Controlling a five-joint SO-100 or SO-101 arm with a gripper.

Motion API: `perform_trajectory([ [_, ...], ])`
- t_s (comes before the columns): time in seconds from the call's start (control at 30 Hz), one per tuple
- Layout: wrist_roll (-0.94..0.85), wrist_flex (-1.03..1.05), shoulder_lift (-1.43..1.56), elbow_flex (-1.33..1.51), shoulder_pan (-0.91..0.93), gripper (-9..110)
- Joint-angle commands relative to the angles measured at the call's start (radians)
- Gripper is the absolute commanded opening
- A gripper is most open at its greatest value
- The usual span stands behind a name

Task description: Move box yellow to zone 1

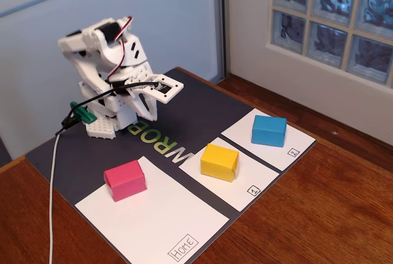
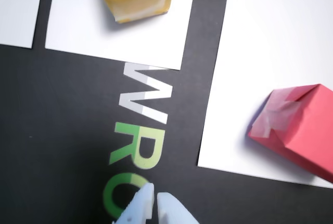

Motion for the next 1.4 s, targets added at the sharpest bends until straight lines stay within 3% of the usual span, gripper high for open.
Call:
perform_trajectory([
  [0.0,-0.041,-0.040,0.083,0.084,0.057,-1],
  [0.17,-0.089,-0.138,0.158,0.225,0.120,-1],
  [0.63,-0.126,-0.127,0.370,0.434,0.117,-1],
  [1.07,-0.221,0.067,0.371,0.442,0.089,0],
  [1.37,-0.215,0.077,0.371,0.442,0.089,0],
])
